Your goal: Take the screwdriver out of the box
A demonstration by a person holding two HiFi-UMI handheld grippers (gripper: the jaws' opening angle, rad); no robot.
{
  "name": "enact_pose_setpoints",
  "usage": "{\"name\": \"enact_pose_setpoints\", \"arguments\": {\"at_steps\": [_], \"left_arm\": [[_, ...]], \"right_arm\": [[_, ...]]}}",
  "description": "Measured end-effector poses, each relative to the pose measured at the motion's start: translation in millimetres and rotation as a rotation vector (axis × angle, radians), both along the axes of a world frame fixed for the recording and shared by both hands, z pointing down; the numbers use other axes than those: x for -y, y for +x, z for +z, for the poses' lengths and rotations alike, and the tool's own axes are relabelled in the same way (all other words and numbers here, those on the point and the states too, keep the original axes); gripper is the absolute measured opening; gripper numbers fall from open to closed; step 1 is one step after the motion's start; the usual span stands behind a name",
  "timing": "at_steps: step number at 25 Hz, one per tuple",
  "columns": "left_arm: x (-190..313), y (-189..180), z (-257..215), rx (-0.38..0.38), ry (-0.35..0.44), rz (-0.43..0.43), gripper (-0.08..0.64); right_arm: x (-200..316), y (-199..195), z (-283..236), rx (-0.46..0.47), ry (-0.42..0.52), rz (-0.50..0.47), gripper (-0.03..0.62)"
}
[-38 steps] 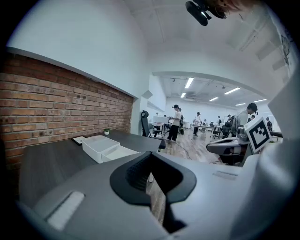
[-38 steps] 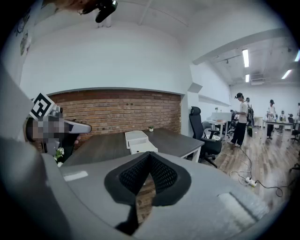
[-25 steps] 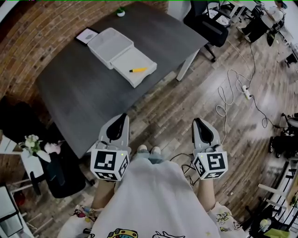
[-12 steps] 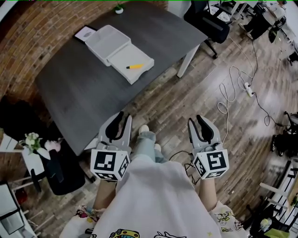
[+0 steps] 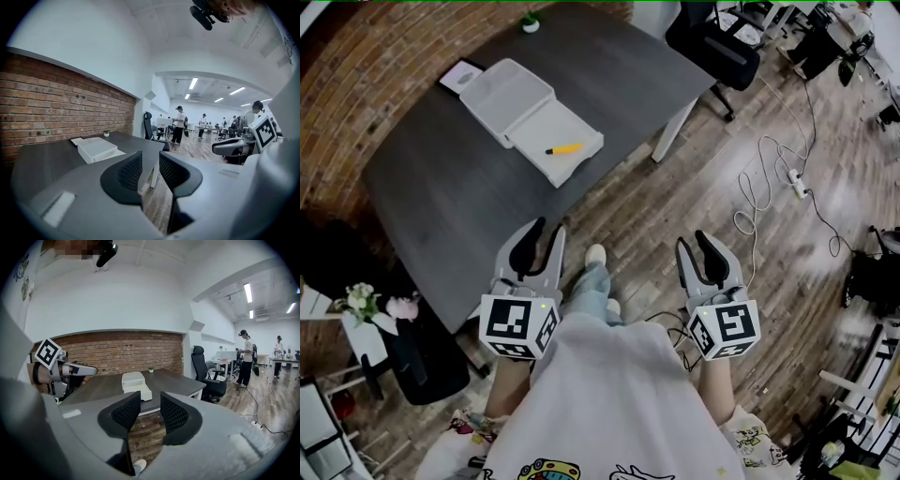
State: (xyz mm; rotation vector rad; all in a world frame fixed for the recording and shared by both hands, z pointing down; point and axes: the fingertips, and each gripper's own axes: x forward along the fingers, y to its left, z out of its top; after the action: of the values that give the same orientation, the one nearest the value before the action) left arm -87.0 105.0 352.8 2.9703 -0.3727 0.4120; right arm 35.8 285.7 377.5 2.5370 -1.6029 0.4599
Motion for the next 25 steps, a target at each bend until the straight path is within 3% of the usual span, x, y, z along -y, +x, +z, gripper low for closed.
{"name": "enact_pose_setpoints", "arguments": {"at_steps": [14,25], "left_arm": [[85,79,0,-0.007,-0.029,-0.010,0.132],[138,90,7,-0.009,-0.072,-0.041,0.149]], "right_arm": [[98,84,-5,0.025,-0.006,-0.045,0.152],[169,101,-7,0.028,-0.039,-0.120,0.167]]}}
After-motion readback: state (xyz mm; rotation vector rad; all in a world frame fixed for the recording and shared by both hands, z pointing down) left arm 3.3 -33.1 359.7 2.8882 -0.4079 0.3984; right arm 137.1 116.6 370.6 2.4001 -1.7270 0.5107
